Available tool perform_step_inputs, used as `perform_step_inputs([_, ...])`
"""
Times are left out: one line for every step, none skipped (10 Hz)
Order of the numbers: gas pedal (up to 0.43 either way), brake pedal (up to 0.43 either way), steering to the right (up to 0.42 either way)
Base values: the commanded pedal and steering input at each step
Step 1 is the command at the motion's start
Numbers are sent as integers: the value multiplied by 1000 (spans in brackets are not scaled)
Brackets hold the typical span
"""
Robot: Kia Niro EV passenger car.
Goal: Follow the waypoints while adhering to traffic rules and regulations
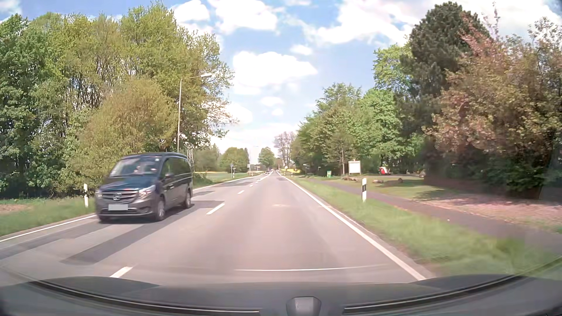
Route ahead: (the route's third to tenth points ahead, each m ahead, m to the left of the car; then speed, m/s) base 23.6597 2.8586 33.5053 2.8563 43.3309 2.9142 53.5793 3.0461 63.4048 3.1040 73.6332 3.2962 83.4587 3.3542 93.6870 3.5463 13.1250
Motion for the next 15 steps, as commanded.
perform_step_inputs([98, 0, -3])
perform_step_inputs([98, 0, -4])
perform_step_inputs([98, 0, -5])
perform_step_inputs([98, 0, -5])
perform_step_inputs([110, 0, -5])
perform_step_inputs([110, 0, -5])
perform_step_inputs([110, 0, -5])
perform_step_inputs([110, 0, -5])
perform_step_inputs([110, 0, -5])
perform_step_inputs([110, 0, -5])
perform_step_inputs([110, 0, -5])
perform_step_inputs([110, 0, -5])
perform_step_inputs([110, 0, -5])
perform_step_inputs([110, 0, -5])
perform_step_inputs([110, 0, -5])
